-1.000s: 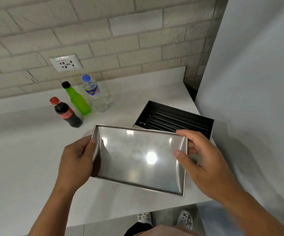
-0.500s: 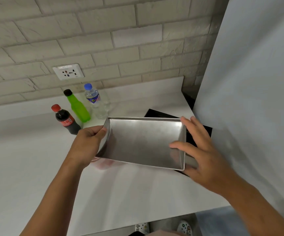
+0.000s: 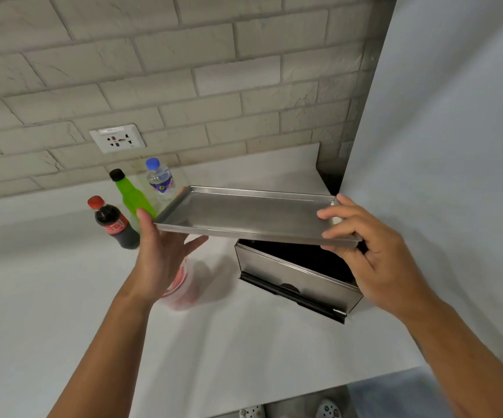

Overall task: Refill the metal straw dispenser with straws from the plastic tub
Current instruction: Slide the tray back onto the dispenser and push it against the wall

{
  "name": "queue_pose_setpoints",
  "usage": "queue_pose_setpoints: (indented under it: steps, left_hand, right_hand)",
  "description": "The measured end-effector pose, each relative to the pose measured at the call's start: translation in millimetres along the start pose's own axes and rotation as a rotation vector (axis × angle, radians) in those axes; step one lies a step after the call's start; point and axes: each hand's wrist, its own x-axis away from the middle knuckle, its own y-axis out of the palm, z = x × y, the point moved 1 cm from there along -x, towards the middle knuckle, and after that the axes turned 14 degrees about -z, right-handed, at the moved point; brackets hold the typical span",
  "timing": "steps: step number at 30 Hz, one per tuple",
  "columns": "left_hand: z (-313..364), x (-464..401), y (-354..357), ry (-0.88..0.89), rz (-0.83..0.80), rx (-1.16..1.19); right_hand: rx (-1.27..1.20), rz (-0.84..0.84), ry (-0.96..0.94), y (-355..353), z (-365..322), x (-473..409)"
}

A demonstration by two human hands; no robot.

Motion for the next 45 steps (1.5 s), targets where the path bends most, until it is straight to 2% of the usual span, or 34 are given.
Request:
queue_pose_setpoints:
  steps: [5,9,14,18,20,23,28,34,45]
  left_hand:
    - [-2.3,-5.2,14.1,0.157,0.032,-0.289]
    - [-5.1,-11.4,26.9,0.259,0.177,-0.519]
    - [-16.2,-27.5,38.3,0.144,0.389,-0.596]
    - [-28.4,-39.3,43.4,0.053,0.338,-0.656]
    - [-35.6,-43.1,42.8,0.017,0.308,-0.722]
    - [-46.2,-46.1,39.0,-0.087,0.288,-0.869]
    - [-56.8,-48.9,38.1,-0.153,0.282,-1.078]
    - [-67.5,-55.4,36.9,-0.257,0.256,-1.258]
    - [-76.7,-53.4,33.3,-0.261,0.200,-1.186]
  right_hand:
    - [-0.163,0.023,0.092,-9.8,-11.3,1.6]
    - [-0.276,0.128,0.154,-20.4,-15.4,3.1]
    - [-0.432,0.313,0.226,-23.3,-3.9,-2.3]
    - [-0.456,0.521,0.402,-20.4,11.8,-2.7]
    - [-0.422,0.505,0.448,-16.7,21.7,-1.1]
    - [-0.361,0.385,0.483,-12.2,33.0,2.2]
    - [-0.110,0.220,0.634,-7.4,43.7,6.5]
    - [-0.070,0.165,0.616,-3.8,55.9,8.8]
    - [-0.034,0.100,0.634,5.1,74.1,16.9]
